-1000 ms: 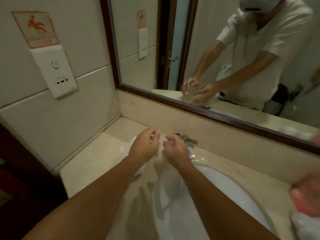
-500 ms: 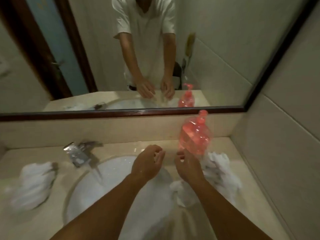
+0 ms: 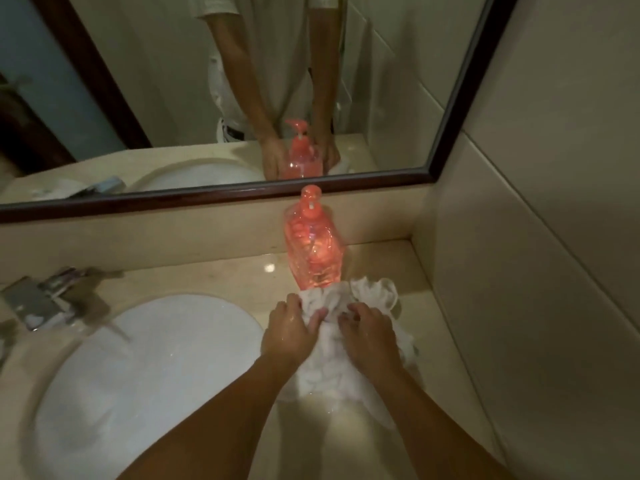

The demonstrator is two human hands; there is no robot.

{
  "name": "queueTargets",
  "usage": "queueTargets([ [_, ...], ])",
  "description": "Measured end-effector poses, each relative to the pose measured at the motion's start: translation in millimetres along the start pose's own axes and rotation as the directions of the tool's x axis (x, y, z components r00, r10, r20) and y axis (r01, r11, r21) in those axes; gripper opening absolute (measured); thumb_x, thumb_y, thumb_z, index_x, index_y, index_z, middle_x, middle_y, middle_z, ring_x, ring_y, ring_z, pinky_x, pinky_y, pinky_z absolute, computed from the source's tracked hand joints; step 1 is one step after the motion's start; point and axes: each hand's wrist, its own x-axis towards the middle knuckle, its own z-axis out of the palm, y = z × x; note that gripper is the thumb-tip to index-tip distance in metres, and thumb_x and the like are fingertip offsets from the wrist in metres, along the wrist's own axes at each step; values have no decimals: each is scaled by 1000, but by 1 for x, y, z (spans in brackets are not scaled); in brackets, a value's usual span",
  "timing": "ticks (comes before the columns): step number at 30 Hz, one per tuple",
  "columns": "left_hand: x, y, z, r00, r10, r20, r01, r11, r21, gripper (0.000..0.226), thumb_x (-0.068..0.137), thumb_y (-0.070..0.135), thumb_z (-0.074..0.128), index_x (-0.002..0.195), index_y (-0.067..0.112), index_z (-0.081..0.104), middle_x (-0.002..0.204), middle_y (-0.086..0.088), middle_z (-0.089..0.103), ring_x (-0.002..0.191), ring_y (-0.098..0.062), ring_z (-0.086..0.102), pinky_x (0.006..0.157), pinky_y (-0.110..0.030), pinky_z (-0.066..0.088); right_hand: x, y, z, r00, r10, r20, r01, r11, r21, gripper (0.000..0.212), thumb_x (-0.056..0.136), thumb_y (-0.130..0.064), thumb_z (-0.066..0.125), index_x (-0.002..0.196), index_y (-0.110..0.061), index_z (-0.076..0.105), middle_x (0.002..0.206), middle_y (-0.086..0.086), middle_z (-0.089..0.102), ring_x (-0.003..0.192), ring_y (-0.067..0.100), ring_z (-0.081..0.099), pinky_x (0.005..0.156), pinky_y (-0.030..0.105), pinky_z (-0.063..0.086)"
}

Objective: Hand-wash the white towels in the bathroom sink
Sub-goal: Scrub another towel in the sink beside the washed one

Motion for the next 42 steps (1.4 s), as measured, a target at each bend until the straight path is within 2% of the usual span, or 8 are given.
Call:
queueTargets([
  [10,-3,6,-77,975,116,-189,-177,920,-349,27,104,37,60,89,15,58,79,5,62,68,-4,54,64,-24,44,-13,-51,14,992,-115,55,97,959,267,46,100,-61,56,135,-32,51,120,-17,61,117,12,59,115,46,41],
  [18,-14,2,-196,941,210,-267,-299,886,-355,25,103,31,63,83,18,54,74,9,53,63,2,47,61,-14,37,-41,-136,11,966,-250,-70,253,844,473,38,89,-43,80,97,-20,52,83,-2,57,69,12,54,67,28,46],
  [22,-25,-10,-264,905,348,-246,-410,868,-281,25,104,32,62,88,14,58,75,7,56,63,0,48,60,-17,38,-48,-206,14,939,-254,-234,345,722,600,82,69,-53,91,128,-18,47,119,-3,47,101,13,56,86,20,47],
  [25,-29,-24,-316,869,403,-286,-475,842,-256,23,103,37,63,84,26,58,74,8,59,64,-3,50,60,-23,41,-51,-255,18,939,-314,-140,335,747,575,122,58,-86,82,155,-37,27,153,-2,39,139,21,48,113,42,44],
  [29,-38,-59,-379,844,384,-373,-511,788,-344,21,94,36,72,79,25,63,73,10,63,69,-5,57,67,-26,47,-77,-325,23,819,-524,232,126,559,819,72,87,-47,79,147,-15,55,134,16,71,113,25,75,86,32,62],
  [32,-42,-98,-407,842,343,-416,-509,759,-405,17,95,26,77,85,16,68,79,6,67,75,-7,62,73,-23,51,-104,-366,47,736,-599,316,6,473,881,45,94,-20,71,134,1,64,125,23,74,117,36,73,99,42,61],
  [37,-59,-160,-415,957,6,-292,-189,773,-605,48,91,68,56,122,31,63,116,10,71,105,-6,69,82,-23,54,-123,-412,82,771,-561,303,-46,425,904,42,99,-19,70,134,3,63,127,27,71,121,41,70,109,56,52],
  [42,-81,-212,-396,984,-161,-72,79,766,-638,67,86,80,51,105,22,75,94,4,80,89,-13,75,80,-31,60,-125,-429,98,786,-531,315,-5,505,863,33,101,-24,70,131,-12,64,122,16,76,113,34,74,98,56,59],
])
